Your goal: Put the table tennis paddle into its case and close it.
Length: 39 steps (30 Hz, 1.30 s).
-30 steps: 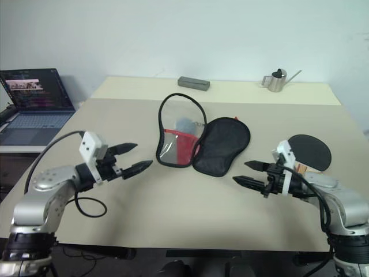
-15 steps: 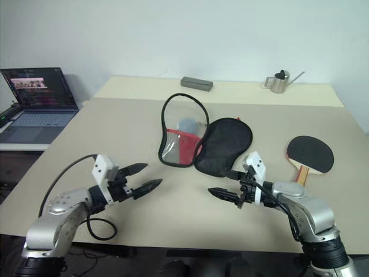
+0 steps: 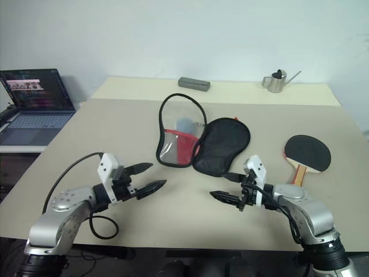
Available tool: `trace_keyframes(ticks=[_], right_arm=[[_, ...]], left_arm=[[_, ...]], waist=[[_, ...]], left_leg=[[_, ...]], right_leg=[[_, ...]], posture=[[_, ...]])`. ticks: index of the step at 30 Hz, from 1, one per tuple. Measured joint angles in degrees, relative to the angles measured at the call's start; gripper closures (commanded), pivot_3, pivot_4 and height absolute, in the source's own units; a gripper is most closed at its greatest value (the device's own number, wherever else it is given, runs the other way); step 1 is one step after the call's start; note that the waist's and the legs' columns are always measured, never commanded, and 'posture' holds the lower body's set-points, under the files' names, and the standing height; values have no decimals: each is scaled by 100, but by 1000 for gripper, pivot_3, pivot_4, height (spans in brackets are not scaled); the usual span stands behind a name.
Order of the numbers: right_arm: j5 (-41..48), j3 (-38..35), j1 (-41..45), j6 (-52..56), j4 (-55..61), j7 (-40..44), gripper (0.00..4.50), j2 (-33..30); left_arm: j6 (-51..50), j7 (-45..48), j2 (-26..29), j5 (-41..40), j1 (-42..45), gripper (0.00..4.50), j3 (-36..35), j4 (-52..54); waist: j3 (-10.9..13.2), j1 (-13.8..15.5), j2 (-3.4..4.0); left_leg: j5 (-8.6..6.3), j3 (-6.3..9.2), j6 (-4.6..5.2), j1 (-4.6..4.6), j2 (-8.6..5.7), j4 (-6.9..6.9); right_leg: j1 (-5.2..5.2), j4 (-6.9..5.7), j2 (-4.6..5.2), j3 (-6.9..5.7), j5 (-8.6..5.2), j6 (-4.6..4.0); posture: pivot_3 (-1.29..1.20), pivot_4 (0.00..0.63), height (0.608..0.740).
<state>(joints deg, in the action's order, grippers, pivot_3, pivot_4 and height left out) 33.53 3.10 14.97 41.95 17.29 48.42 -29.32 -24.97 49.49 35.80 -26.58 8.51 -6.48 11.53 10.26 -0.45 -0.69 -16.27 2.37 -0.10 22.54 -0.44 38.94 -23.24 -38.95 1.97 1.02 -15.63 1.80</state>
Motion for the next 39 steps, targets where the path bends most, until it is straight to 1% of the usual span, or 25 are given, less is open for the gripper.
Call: trace_keyframes(ticks=[8,12,17,21,27,34,39], right_arm=[[396,-495,599,232,-273,-420,0,205],[315,-528,915,300,-579,-894,0,342],[282,-579,1205,505,-925,-1481,0,596],[141,-616,1515,866,-1205,-2100,0,861],[-111,-568,1636,1058,-1474,-2551,0,1069],[-579,-525,1844,821,-1778,-2928,0,1240],[-825,-685,1880,505,-1940,-3242,0,1327]], left_arm=[[46,426,116,3,762,29,187,-352],[175,663,122,63,1137,29,238,-727],[381,912,147,154,1348,29,277,-1065],[581,1388,338,227,1611,29,395,-1492],[765,2017,554,283,2200,29,405,-2146],[928,2399,561,449,2784,29,597,-2505],[954,2499,540,547,2842,29,642,-2549]], waist=[[0,2,0],[0,-5,0],[0,-8,0],[0,-14,0],[0,-43,0],[0,-94,0],[0,-136,0]], left_leg=[[0,-1,0,1,-1,0],[0,-2,0,1,-1,-1],[0,-2,0,4,-1,-2],[0,-2,0,4,-1,-3],[0,-3,0,10,-3,-4],[0,-1,0,14,-1,-4],[0,-4,0,21,1,-4]], right_leg=[[0,1,-2,-2,0,0],[-1,0,-3,-1,0,0],[-3,2,-3,-1,0,-1],[-6,0,-3,-1,0,-2],[-9,2,-5,-4,-2,-4],[-12,1,-30,-2,-2,-4],[-24,-3,-30,2,-2,-4]], posture=[[0,150,740],[0,150,740],[0,150,740],[0,150,740],[0,150,740],[0,150,740],[0,150,740]])
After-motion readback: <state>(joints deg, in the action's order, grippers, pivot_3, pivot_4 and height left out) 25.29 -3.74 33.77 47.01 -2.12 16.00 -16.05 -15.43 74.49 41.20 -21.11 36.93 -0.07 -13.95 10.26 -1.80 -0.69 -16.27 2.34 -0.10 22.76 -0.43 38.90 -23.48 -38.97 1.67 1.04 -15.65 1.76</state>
